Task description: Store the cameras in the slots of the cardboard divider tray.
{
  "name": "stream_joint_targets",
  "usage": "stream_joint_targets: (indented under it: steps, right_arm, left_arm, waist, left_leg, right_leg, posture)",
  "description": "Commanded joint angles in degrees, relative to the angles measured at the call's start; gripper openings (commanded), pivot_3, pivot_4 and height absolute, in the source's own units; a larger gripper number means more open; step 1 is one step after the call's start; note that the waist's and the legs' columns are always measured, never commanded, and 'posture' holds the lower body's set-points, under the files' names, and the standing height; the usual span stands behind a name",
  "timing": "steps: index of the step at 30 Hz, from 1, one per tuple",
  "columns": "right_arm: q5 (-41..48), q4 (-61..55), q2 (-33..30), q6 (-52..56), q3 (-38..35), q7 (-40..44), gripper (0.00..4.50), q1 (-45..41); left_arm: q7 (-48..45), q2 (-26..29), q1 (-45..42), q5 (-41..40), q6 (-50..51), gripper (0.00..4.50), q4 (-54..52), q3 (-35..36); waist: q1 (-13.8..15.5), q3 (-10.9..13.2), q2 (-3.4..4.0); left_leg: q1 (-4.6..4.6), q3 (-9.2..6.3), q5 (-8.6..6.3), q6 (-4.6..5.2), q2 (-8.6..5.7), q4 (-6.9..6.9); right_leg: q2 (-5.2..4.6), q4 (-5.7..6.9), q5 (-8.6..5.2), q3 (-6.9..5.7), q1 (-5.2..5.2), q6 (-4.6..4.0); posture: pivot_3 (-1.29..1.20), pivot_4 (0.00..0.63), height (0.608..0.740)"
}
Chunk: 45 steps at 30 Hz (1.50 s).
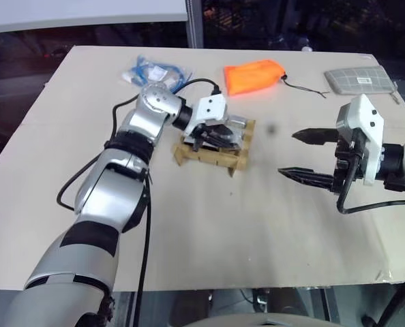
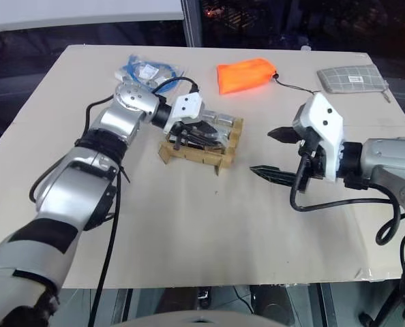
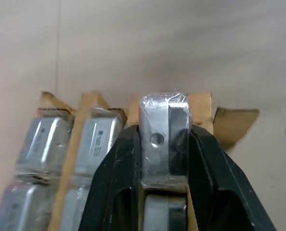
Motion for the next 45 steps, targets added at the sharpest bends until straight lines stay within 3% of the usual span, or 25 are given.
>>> stream_joint_targets:
  steps: [1,9,16,17,18,23,27,33,38,45]
  right_arm:
    - [2.04,-2.22,-1.33,0.15,-2.96,-2.30,4.43,0.01]
    - [3.13,-2.32,-2.76,-1.35,-2.77,-4.71,4.43,1.32]
    - [2.67,-1.73,-2.49,-2.94,-1.73,-5.79,4.43,0.88]
    - [2.58,-1.59,-2.55,-3.16,-1.58,-5.83,4.50,0.81]
    - [2.51,-1.47,-2.62,-3.37,-1.45,-5.81,4.50,0.75]
    - [2.26,-1.05,-2.86,-4.23,-0.92,-5.89,4.50,0.69]
    - [2.07,-1.08,-2.91,-4.67,-0.56,-6.10,4.50,1.05]
    - [1.19,-1.35,-2.58,-6.10,-0.59,-6.51,4.50,3.49]
    - [0.46,-0.47,-1.86,-7.60,0.67,-6.09,4.50,3.74]
    - [-0.11,0.44,-1.06,-9.67,2.32,-5.36,4.50,3.57]
  left_arm:
    - [0.79,-0.51,-3.17,6.17,-4.82,1.02,4.76,-1.98]
    - [-3.03,-1.84,-7.86,10.95,-3.87,1.02,8.15,-1.88]
    - [-2.67,-2.56,-6.80,13.61,-3.15,1.02,8.63,-1.67]
    - [-2.98,-2.62,-6.71,13.55,-3.12,1.82,8.55,-1.47]
    - [-3.53,-2.67,-6.62,13.41,-2.94,1.97,8.51,-1.19]
    - [-0.69,-2.32,-6.04,12.70,-1.48,4.41,8.68,1.23]
    - [1.91,-1.18,-5.32,10.34,-1.26,4.41,7.76,5.06]
    - [1.36,1.89,-3.97,-1.05,6.88,4.41,2.15,17.39]
    - [-3.95,5.59,6.41,-6.82,18.08,4.41,-16.29,19.39]
    - [1.74,5.99,18.82,-15.17,33.41,4.41,-37.87,23.14]
  waist:
    - [-0.03,0.00,0.00]
    - [-0.09,-0.01,-0.01]
    - [-0.32,-0.01,0.00]
    - [-0.31,-0.01,0.00]
    - [-0.31,-0.01,0.00]
    - [-0.07,0.00,-0.01]
    - [-0.05,0.00,-0.01]
    - [-0.14,0.00,-0.01]
    - [-0.38,-0.02,0.02]
    - [-0.03,-0.01,0.02]
  left_leg:
    - [0.01,0.00,0.00,0.00,0.00,0.01]
    - [0.02,-0.06,-0.03,0.06,0.02,0.11]
    - [0.06,-0.05,-0.03,0.06,0.04,0.11]
    - [0.06,-0.05,-0.04,0.06,0.04,0.11]
    - [0.07,-0.05,-0.04,0.07,0.04,0.12]
    - [-0.01,-0.05,-0.02,0.03,0.04,0.14]
    - [-0.05,-0.06,-0.02,0.04,0.02,0.14]
    - [-0.03,-0.18,-0.01,0.02,0.05,0.15]
    - [0.03,-0.31,0.00,0.00,0.04,0.16]
    - [-0.04,-0.50,0.01,-0.01,0.07,0.47]
  right_leg:
    - [0.00,0.02,0.00,0.00,0.00,0.00]
    - [0.00,0.15,0.00,0.00,0.02,0.00]
    - [0.01,0.19,0.00,0.03,0.00,0.00]
    - [0.02,0.21,0.00,0.03,0.01,0.00]
    - [0.02,0.22,0.00,0.03,0.01,0.00]
    - [0.01,0.16,0.00,0.02,-0.01,0.00]
    - [-0.02,0.13,0.00,0.00,-0.01,0.01]
    - [-0.01,0.18,0.00,-0.02,-0.01,0.00]
    - [-0.02,0.19,0.00,0.05,0.01,0.01]
    - [0.00,0.28,0.01,-0.05,0.15,0.01]
  posture:
    - [0.00,0.150,0.740]
    - [0.00,0.150,0.740]
    - [0.00,0.150,0.740]
    - [0.00,0.150,0.740]
    - [0.00,0.150,0.740]
    - [0.00,0.150,0.740]
    - [0.00,0.150,0.740]
    - [0.00,0.150,0.740]
    - [0.00,0.150,0.740]
    - [0.00,0.150,0.740]
